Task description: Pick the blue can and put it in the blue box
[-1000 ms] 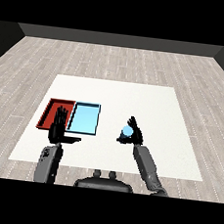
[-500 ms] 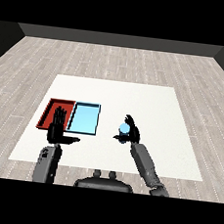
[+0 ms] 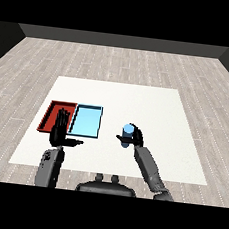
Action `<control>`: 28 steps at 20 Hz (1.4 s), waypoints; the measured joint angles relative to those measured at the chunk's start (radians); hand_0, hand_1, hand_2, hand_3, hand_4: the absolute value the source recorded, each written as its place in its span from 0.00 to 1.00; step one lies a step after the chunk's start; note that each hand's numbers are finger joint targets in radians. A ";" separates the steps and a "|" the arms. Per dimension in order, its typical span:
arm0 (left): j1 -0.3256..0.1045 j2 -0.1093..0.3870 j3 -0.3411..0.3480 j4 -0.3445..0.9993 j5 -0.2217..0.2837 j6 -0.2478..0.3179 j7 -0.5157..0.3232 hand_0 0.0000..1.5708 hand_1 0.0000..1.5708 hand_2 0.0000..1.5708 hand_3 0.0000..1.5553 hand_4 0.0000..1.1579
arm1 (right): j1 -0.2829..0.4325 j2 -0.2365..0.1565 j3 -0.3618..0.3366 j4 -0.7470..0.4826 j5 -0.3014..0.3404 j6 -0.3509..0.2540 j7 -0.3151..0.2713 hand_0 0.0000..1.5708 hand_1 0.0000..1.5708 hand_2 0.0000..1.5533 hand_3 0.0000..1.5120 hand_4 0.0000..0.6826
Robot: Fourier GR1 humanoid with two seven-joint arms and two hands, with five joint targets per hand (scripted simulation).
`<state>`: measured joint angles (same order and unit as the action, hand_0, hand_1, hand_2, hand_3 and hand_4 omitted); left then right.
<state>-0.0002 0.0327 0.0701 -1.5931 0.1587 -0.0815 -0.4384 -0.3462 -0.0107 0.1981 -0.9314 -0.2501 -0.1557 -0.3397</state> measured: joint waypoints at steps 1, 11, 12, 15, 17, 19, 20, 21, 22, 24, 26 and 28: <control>0.000 -0.004 -0.006 0.000 -0.001 0.000 -0.002 0.00 0.00 0.00 0.00 0.00 | -0.001 0.002 0.007 0.004 0.003 -0.004 -0.004 0.99 0.99 0.95 0.94 0.98; -0.016 -0.004 -0.048 0.029 -0.052 0.021 0.013 0.00 0.00 0.00 0.00 0.00 | 0.015 -0.019 0.015 -0.119 0.049 -0.009 -0.006 0.94 0.94 0.94 0.94 0.95; -0.024 -0.007 -0.054 0.058 -0.059 0.018 0.002 0.00 0.00 0.00 0.00 0.00 | 0.020 -0.021 0.018 -0.155 0.052 -0.011 0.012 0.95 0.95 0.94 0.93 0.95; -0.022 -0.020 -0.098 0.058 -0.066 0.035 0.029 0.00 0.00 0.00 0.00 0.00 | 0.006 -0.021 0.017 -0.201 0.065 -0.007 0.019 0.94 0.94 0.93 0.93 0.95; -0.034 -0.025 -0.128 0.062 -0.065 0.049 0.049 0.00 0.00 0.00 0.00 0.00 | -0.002 -0.019 0.023 -0.240 0.078 -0.007 0.024 0.92 0.92 0.92 0.93 0.97; -0.055 -0.027 -0.147 0.083 -0.050 0.049 0.062 0.00 0.00 0.00 0.00 0.00 | -0.002 -0.018 0.027 -0.268 0.085 0.001 0.013 0.92 0.92 0.93 0.94 0.97; -0.058 -0.028 -0.157 0.074 -0.045 0.049 0.083 0.00 0.00 0.00 0.00 0.00 | 0.003 -0.014 0.035 -0.296 0.093 -0.001 0.020 0.91 0.91 0.93 0.94 0.97; -0.060 -0.029 -0.175 0.082 -0.044 0.059 0.087 0.00 0.00 0.00 0.00 0.00 | 0.022 -0.022 0.041 -0.336 0.098 0.001 0.029 0.91 0.91 0.93 0.94 0.97; -0.066 -0.030 -0.177 0.096 -0.046 0.054 0.088 0.00 0.00 0.00 0.00 0.00 | 0.015 -0.018 0.036 -0.345 0.102 0.003 0.038 0.91 0.91 0.93 0.94 0.97; -0.081 -0.031 -0.201 0.119 -0.050 0.075 0.094 0.00 0.00 0.00 0.00 0.00 | -0.007 -0.007 0.025 -0.345 0.108 0.004 0.050 0.91 0.91 0.93 0.94 0.97; -0.103 -0.031 -0.212 0.142 -0.051 0.084 0.101 0.00 0.00 0.00 0.00 0.00 | -0.036 -0.001 0.018 -0.328 0.107 0.000 0.054 0.91 0.91 0.93 0.94 0.97; -0.119 -0.032 -0.221 0.158 -0.050 0.093 0.104 0.00 0.00 0.00 0.00 0.00 | -0.067 0.004 0.008 -0.297 0.101 -0.001 0.043 0.91 0.91 0.93 0.94 0.96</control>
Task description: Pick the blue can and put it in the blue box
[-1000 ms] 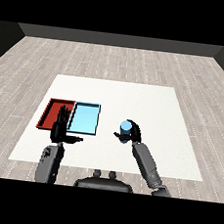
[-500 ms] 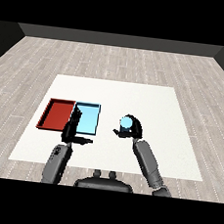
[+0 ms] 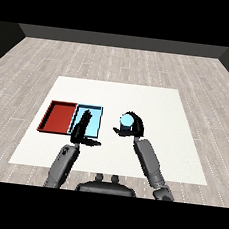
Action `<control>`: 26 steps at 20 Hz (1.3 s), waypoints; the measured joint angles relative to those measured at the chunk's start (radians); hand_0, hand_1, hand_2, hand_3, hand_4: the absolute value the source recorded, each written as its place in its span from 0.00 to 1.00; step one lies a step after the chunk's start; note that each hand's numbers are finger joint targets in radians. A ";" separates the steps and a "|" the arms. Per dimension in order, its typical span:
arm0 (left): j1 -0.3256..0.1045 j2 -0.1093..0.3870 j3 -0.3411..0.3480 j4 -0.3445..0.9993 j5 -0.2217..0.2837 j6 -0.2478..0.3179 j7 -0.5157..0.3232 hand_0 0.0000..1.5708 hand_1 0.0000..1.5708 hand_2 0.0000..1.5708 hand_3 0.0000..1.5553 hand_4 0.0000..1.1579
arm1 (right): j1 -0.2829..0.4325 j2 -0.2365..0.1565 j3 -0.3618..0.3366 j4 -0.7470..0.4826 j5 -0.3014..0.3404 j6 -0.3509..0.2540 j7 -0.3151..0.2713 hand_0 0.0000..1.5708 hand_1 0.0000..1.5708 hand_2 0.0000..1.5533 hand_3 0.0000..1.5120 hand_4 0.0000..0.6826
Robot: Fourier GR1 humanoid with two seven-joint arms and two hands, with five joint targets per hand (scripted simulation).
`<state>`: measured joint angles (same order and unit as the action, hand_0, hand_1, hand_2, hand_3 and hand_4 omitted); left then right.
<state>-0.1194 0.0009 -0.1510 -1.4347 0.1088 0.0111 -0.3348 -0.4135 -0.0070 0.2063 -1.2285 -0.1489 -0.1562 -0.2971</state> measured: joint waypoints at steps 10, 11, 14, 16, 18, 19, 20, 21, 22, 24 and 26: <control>-0.086 -0.001 -0.108 0.095 0.022 0.100 -0.017 0.00 0.00 0.00 0.00 0.00 | -0.056 0.006 0.009 0.023 -0.005 -0.009 0.003 0.91 0.91 0.93 0.93 0.97; -0.090 -0.001 -0.117 0.094 0.026 0.105 -0.005 0.00 0.00 0.00 0.00 0.00 | -0.049 0.006 0.017 0.001 -0.005 -0.009 0.014 0.91 0.91 0.93 0.94 0.97; -0.116 -0.001 -0.147 0.134 0.049 0.130 -0.006 0.00 0.00 0.00 0.00 0.00 | -0.057 0.007 0.034 0.010 -0.010 -0.020 0.004 0.90 0.90 0.93 0.94 0.96; -0.160 -0.001 -0.157 0.178 0.071 0.150 -0.002 0.00 0.00 0.00 0.00 0.00 | -0.064 0.007 0.055 0.012 -0.019 -0.035 0.004 0.89 0.89 0.93 0.93 0.97; -0.177 -0.001 -0.181 0.227 0.087 0.172 -0.026 0.00 0.00 0.00 0.00 0.00 | -0.050 0.007 0.058 0.007 -0.015 -0.026 -0.008 0.89 0.89 0.93 0.93 0.98; -0.178 -0.001 -0.191 0.239 0.091 0.177 -0.031 0.00 0.00 0.00 0.00 0.00 | -0.052 0.007 0.064 0.008 -0.016 -0.028 -0.008 0.89 0.89 0.93 0.93 0.98; -0.183 -0.001 -0.197 0.262 0.101 0.177 -0.044 0.00 0.00 0.00 0.00 0.00 | -0.050 0.007 0.067 -0.018 -0.013 -0.027 0.016 0.89 0.89 0.93 0.93 0.98; -0.206 -0.001 -0.205 0.294 0.115 0.187 -0.047 0.00 0.00 0.00 0.00 0.00 | -0.062 0.007 0.074 -0.008 -0.020 -0.032 0.011 0.89 0.89 0.93 0.93 0.99; -0.212 -0.001 -0.212 0.304 0.121 0.193 -0.050 0.00 0.00 0.00 0.00 0.00 | -0.078 0.007 0.073 0.022 -0.029 -0.030 -0.009 0.89 0.89 0.93 0.93 0.99; -0.226 -0.001 -0.230 0.315 0.134 0.213 -0.049 0.00 0.00 0.00 0.00 0.00 | -0.085 0.007 0.086 0.025 -0.034 -0.039 -0.018 0.89 0.89 0.93 0.93 0.99; -0.221 -0.001 -0.240 0.324 0.138 0.212 -0.061 0.00 0.00 0.00 0.00 0.00 | -0.082 0.007 0.103 0.012 -0.035 -0.046 -0.014 0.89 0.89 0.94 0.94 1.00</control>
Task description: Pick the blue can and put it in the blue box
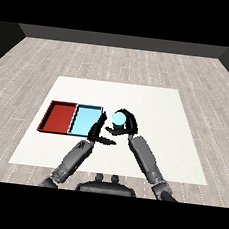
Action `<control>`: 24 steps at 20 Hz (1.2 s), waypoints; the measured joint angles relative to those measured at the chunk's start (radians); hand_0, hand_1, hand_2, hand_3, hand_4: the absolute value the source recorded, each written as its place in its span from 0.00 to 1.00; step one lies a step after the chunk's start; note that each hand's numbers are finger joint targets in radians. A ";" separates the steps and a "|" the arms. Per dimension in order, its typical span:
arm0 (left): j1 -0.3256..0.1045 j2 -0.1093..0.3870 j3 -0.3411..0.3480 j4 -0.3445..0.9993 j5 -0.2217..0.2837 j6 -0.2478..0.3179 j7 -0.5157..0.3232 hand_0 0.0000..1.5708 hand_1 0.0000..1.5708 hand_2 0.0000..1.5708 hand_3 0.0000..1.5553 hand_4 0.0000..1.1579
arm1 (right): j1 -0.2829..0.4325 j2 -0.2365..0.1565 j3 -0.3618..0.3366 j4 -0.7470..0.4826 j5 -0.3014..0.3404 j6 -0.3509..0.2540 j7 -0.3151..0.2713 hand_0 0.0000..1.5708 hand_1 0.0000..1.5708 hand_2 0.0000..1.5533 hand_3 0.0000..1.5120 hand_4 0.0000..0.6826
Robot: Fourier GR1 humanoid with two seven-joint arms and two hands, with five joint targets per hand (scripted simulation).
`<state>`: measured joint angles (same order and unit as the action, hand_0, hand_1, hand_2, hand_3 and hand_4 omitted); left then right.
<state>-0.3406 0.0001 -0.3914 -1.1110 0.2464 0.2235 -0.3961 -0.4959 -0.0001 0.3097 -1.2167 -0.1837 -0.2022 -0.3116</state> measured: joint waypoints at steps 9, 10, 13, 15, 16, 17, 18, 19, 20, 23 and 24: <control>-0.042 0.000 -0.071 0.038 0.063 0.051 -0.003 0.00 0.00 0.00 0.00 0.00 | 0.014 0.000 0.039 -0.035 0.002 -0.008 0.007 0.89 0.89 0.92 0.92 0.95; -0.050 0.000 -0.082 0.050 0.073 0.056 -0.010 0.00 0.00 0.00 0.00 0.00 | 0.018 0.000 0.052 -0.045 0.002 -0.012 0.013 0.89 0.89 0.92 0.92 0.95; -0.072 0.000 -0.070 0.068 0.077 0.044 -0.010 0.00 0.00 0.00 0.00 0.00 | 0.007 -0.003 0.073 -0.041 -0.012 -0.022 0.011 0.90 0.90 0.92 0.92 0.95; -0.070 0.000 -0.073 0.062 0.077 0.049 -0.003 0.00 0.00 0.00 0.00 0.00 | 0.004 -0.002 0.078 -0.041 -0.011 -0.023 0.017 0.91 0.91 0.92 0.92 0.91; -0.060 0.000 -0.078 0.039 0.067 0.056 0.011 0.00 0.00 0.00 0.00 0.00 | -0.005 -0.001 0.074 -0.032 -0.016 -0.018 0.020 0.91 0.91 0.92 0.92 0.90; -0.066 0.000 -0.080 0.055 0.072 0.052 -0.003 0.00 0.00 0.00 0.00 0.00 | -0.005 -0.001 0.080 -0.045 -0.018 -0.020 0.031 0.90 0.90 0.93 0.93 0.90; -0.075 0.000 -0.074 0.058 0.071 0.050 0.005 0.00 0.00 0.00 0.00 0.00 | -0.021 -0.001 0.085 -0.038 -0.022 -0.025 0.040 0.90 0.90 0.93 0.92 0.92; -0.089 0.000 -0.076 0.061 0.079 0.053 0.013 0.00 0.00 0.00 0.00 0.00 | -0.018 -0.001 0.090 -0.047 -0.018 -0.025 0.051 0.90 0.90 0.93 0.92 0.92; -0.080 0.000 -0.083 0.055 0.082 0.054 0.013 0.00 0.00 0.00 0.00 0.00 | -0.023 -0.001 0.095 -0.039 -0.015 -0.030 0.045 0.89 0.89 0.93 0.92 0.90; -0.092 0.000 -0.108 0.063 0.104 0.064 -0.017 0.00 0.00 0.00 0.00 0.15 | -0.033 0.000 0.133 -0.031 -0.017 -0.058 0.036 0.84 0.84 0.92 0.92 0.90; -0.088 0.000 -0.109 0.051 0.095 0.067 -0.012 0.00 0.00 0.00 0.00 0.24 | -0.035 0.000 0.154 -0.015 -0.028 -0.068 0.016 0.80 0.80 0.91 0.92 0.90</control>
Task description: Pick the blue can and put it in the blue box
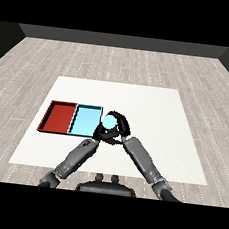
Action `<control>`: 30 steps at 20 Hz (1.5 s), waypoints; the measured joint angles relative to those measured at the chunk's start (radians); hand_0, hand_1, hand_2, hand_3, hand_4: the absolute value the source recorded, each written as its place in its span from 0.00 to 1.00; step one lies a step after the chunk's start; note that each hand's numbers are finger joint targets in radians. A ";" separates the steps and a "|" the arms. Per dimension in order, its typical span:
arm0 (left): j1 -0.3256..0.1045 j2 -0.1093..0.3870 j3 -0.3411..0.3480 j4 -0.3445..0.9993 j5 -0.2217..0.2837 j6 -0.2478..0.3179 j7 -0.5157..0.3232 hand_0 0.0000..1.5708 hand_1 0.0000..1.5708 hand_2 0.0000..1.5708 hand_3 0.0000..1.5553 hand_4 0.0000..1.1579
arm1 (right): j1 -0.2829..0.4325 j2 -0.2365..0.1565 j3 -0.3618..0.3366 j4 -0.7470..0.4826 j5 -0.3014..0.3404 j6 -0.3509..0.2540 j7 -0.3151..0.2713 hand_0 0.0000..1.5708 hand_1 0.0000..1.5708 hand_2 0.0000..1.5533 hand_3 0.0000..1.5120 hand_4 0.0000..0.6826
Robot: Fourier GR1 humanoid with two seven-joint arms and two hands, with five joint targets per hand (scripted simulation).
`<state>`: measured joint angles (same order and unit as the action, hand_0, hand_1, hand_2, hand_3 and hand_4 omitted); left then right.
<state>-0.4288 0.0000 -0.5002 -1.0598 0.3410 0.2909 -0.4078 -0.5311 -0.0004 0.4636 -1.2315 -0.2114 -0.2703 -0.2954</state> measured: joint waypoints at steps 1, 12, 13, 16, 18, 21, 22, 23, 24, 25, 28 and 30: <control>-0.002 0.012 -0.004 0.002 -0.025 0.019 0.001 0.17 0.17 0.33 0.00 0.49 | -0.011 0.000 0.010 0.002 -0.005 -0.010 0.005 0.81 0.81 0.91 0.92 0.90; -0.057 0.058 -0.049 0.063 -0.217 0.178 0.069 0.00 0.00 0.04 0.00 0.61 | -0.039 -0.023 0.126 0.011 -0.049 -0.090 -0.022 0.93 0.93 0.94 0.92 0.87; -0.050 0.055 -0.041 0.059 -0.202 0.184 0.052 0.29 0.29 0.41 0.22 0.62 | -0.045 -0.025 0.134 0.013 -0.058 -0.097 -0.023 0.93 0.93 0.94 0.92 0.88; -0.025 0.046 -0.037 0.040 -0.156 0.214 0.028 0.61 0.61 0.62 0.55 0.60 | -0.048 -0.024 0.138 0.025 -0.078 -0.078 -0.048 0.92 0.92 0.93 0.92 0.89; -0.013 0.044 -0.044 0.022 -0.149 0.240 0.034 0.49 0.49 0.52 0.44 0.58 | -0.036 -0.024 0.140 0.008 -0.079 -0.079 -0.048 0.91 0.91 0.93 0.92 0.89; -0.018 0.040 -0.031 0.040 -0.127 0.228 0.005 0.37 0.37 0.45 0.32 0.57 | -0.058 -0.025 0.146 0.031 -0.100 -0.077 -0.049 0.92 0.92 0.94 0.92 0.87; -0.020 0.039 -0.032 0.045 -0.119 0.233 0.000 0.40 0.40 0.46 0.33 0.57 | -0.063 -0.023 0.137 0.048 -0.110 -0.062 -0.064 0.91 0.91 0.94 0.92 0.87; -0.023 0.039 -0.037 0.051 -0.108 0.245 -0.012 0.53 0.53 0.56 0.47 0.58 | -0.070 -0.021 0.132 0.058 -0.120 -0.054 -0.065 0.91 0.91 0.93 0.92 0.86; -0.024 0.035 -0.028 0.057 -0.107 0.231 -0.008 0.58 0.58 0.60 0.53 0.56 | -0.062 -0.020 0.135 0.054 -0.122 -0.060 -0.072 0.92 0.92 0.94 0.92 0.85; -0.023 0.030 -0.018 0.065 -0.088 0.211 -0.027 0.75 0.75 0.75 0.66 0.54 | -0.064 -0.018 0.130 0.055 -0.125 -0.059 -0.066 0.91 0.91 0.94 0.92 0.85; -0.018 0.020 -0.006 0.075 -0.049 0.177 -0.035 0.91 0.91 0.86 0.67 0.57 | -0.061 -0.012 0.124 0.063 -0.136 -0.065 -0.076 0.84 0.84 0.91 0.91 0.75; -0.011 0.017 -0.005 0.078 -0.038 0.172 -0.038 1.00 1.00 0.98 0.95 0.57 | -0.055 -0.011 0.117 0.060 -0.164 -0.052 -0.077 0.79 0.79 0.83 0.81 0.40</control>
<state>-0.4403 0.0167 -0.5048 -0.9822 0.3031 0.4632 -0.4461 -0.5857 -0.0115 0.5801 -1.1715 -0.3756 -0.3222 -0.3722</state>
